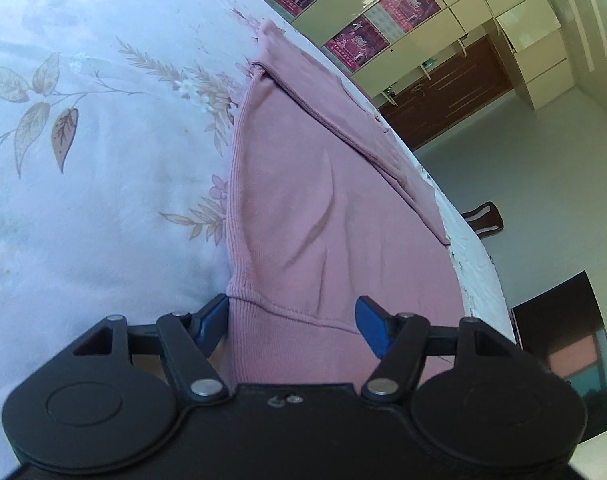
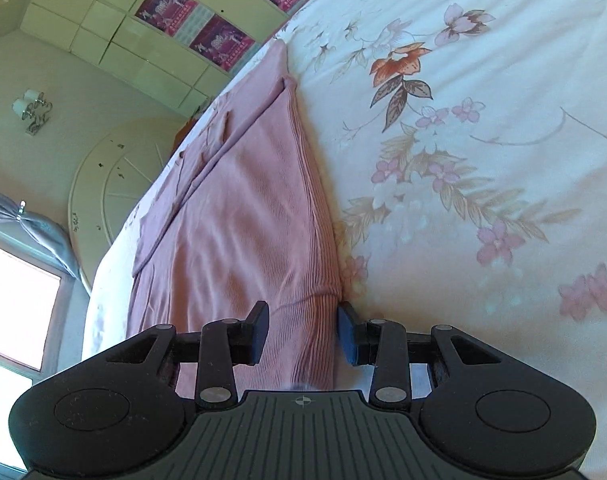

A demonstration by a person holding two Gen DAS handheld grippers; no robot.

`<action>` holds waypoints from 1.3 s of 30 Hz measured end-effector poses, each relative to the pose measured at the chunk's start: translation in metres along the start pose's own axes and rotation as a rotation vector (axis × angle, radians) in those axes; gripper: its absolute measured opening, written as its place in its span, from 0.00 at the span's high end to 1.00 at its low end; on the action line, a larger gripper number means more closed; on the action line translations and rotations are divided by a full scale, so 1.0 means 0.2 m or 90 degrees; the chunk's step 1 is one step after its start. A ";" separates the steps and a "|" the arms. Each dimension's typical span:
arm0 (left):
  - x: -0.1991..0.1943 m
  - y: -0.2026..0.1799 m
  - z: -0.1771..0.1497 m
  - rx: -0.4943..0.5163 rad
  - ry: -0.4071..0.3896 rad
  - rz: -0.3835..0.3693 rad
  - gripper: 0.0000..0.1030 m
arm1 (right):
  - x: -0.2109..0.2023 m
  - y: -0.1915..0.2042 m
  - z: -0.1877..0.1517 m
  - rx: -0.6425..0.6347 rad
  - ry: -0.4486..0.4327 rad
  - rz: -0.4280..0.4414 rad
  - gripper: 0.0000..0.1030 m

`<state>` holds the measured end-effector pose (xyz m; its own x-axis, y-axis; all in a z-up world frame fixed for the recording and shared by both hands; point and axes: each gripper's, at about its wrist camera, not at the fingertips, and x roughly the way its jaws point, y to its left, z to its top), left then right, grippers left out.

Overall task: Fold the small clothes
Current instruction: 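Grasp the sweater hem with the left gripper while the right gripper grasps the hem beside it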

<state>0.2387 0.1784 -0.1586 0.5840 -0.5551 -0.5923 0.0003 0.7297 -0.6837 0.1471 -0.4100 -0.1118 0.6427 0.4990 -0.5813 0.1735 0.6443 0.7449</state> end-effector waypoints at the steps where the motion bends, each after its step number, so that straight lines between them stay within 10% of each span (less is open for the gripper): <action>1: 0.02 0.00 0.02 -0.003 0.002 -0.007 0.36 | 0.02 0.00 0.02 0.001 0.000 0.007 0.64; 11: 0.07 -0.01 0.01 0.017 0.003 -0.023 0.40 | 0.07 -0.04 0.04 -0.020 0.040 0.063 0.64; 17: 0.10 -0.11 0.03 0.088 -0.003 0.108 0.94 | 0.12 0.05 0.06 -0.060 0.035 0.004 0.84; 22: -0.11 -0.09 0.00 0.062 -0.129 0.003 0.94 | -0.05 0.13 0.04 -0.092 -0.034 0.059 0.88; 26: 0.02 0.05 -0.04 0.023 -0.060 0.069 0.93 | -0.04 0.10 0.01 -0.124 -0.029 0.013 0.94; 32: 0.02 0.05 -0.06 0.019 -0.065 0.046 0.90 | 0.02 0.04 -0.02 -0.067 -0.016 0.001 0.94; 35: 0.02 0.04 -0.05 0.019 -0.059 0.033 0.75 | 0.02 0.03 0.01 -0.049 -0.041 -0.025 0.59; 39: 0.04 0.02 -0.06 0.034 -0.054 0.029 0.67 | 0.05 0.00 0.06 -0.027 -0.025 -0.004 0.59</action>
<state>0.2334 0.1713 -0.1707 0.6505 -0.4868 -0.5830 0.0134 0.7748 -0.6321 0.1631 -0.4121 -0.1134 0.6711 0.4716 -0.5720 0.1461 0.6723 0.7257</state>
